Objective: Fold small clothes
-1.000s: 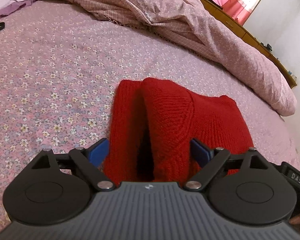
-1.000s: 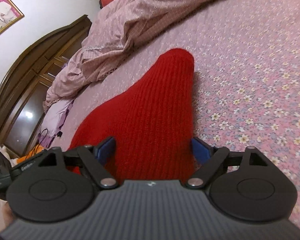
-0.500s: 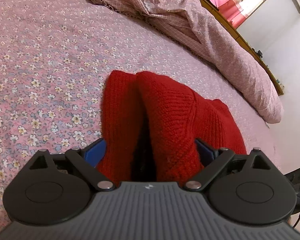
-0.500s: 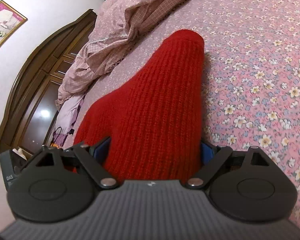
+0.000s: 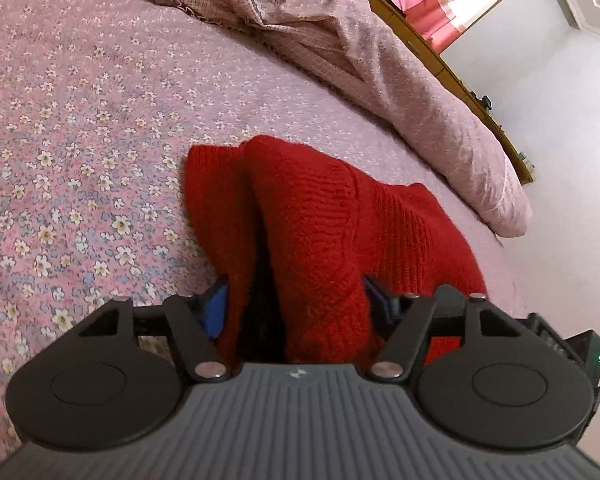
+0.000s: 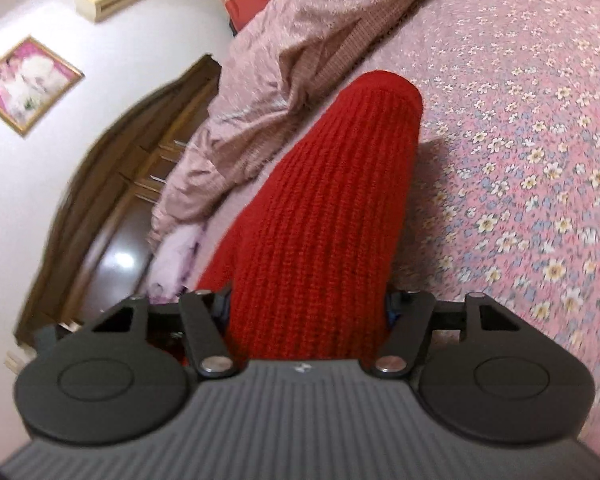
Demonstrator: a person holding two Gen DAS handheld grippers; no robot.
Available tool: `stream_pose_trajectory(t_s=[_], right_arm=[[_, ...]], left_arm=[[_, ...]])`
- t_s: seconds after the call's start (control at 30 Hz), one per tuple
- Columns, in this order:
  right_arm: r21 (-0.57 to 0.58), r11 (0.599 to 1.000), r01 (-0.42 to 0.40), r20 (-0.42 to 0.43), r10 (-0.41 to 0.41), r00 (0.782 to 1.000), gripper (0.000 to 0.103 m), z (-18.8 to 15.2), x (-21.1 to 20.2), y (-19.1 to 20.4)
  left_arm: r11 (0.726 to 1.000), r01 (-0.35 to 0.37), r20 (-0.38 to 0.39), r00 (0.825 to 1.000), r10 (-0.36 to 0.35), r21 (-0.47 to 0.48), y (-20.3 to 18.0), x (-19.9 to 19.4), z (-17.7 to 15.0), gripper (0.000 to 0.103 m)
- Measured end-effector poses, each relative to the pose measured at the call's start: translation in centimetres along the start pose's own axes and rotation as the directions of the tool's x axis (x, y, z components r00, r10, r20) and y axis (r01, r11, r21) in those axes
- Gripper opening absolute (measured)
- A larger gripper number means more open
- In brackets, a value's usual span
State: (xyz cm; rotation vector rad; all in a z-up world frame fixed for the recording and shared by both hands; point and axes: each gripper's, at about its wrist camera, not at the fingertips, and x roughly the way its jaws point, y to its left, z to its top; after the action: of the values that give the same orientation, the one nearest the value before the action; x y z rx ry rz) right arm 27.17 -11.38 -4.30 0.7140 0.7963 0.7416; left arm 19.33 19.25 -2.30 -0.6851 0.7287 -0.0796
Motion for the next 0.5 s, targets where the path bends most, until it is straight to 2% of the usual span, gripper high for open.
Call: stream_pose_trajectory(t_s=[0.23, 0.5], right_arm=[[0.045, 0.996, -0.072, 0.019, 0.072, 0.997, 0.064, 0.2, -3.5, 1.1], [0.008, 0.999, -0.051, 0.021, 0.051, 0.998, 0.064, -0.1, -9.0, 1.5]], left_arm=[[0.998, 0.06, -0.008, 0.998, -0.06, -0.016, -2.1, -2.1, -1.6, 0.069], [0.995, 0.097, -0.062, 0.994, -0.095, 0.03, -6.3, -2.9, -5.1, 0.069]])
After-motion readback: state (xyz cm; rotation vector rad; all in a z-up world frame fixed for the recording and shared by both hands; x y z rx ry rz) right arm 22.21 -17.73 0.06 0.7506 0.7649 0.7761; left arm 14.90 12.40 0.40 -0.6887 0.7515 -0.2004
